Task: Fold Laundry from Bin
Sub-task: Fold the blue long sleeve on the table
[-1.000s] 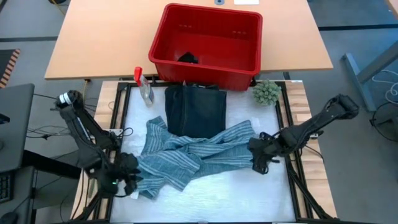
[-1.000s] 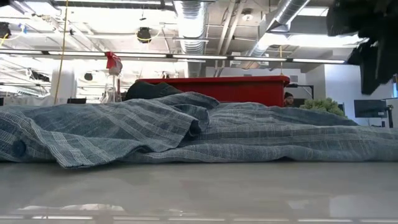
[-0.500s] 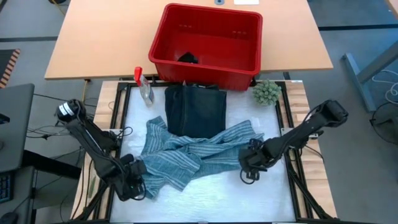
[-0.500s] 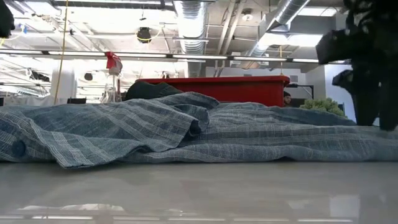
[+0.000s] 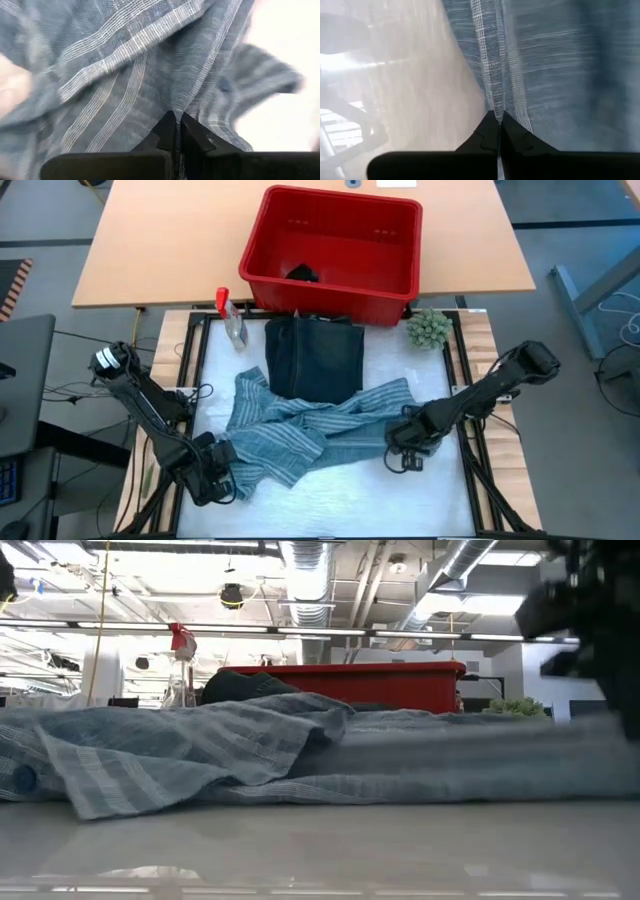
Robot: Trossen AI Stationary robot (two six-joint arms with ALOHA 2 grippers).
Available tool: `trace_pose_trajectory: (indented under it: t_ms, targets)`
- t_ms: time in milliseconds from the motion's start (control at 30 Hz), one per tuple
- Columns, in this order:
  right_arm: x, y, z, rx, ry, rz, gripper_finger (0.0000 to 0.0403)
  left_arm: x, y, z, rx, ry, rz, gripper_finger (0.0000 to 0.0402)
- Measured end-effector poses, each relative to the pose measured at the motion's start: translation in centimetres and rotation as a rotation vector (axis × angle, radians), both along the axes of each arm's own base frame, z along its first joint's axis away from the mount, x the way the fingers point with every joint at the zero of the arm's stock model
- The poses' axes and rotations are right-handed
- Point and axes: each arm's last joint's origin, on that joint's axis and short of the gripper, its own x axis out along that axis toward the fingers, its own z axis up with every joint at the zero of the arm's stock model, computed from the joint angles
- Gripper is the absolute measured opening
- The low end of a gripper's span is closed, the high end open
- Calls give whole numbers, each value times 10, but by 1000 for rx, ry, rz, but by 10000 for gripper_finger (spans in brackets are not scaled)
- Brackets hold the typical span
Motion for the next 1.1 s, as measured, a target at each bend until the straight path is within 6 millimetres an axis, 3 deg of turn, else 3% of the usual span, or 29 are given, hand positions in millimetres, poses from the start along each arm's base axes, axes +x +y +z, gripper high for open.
trace_pose_trajectory:
  t_ms: [100, 300, 467, 667, 833, 967, 1100]
  targets:
    - [-10, -5, 39, 18, -40, 2, 21, -3, 5, 32, -2, -29, -20, 1]
    - [-41, -18, 125, 148, -219, 21, 20, -14, 24, 114, 6, -171, -80, 0]
    - [-68, -37, 170, 142, -366, -25, 20, -25, 47, 159, 116, -241, -97, 0]
    - [-85, -71, 203, -110, -467, -28, 20, -27, 86, 194, 373, -341, -102, 0]
    - [-81, -98, 229, -353, -502, -32, 20, -27, 126, 211, 581, -419, -1, 0]
    - [-77, -103, 237, -302, -498, -26, 20, -27, 136, 225, 605, -457, -4, 0]
    - [-72, -89, 230, -129, -475, 8, 20, -26, 127, 232, 420, -478, -103, 0]
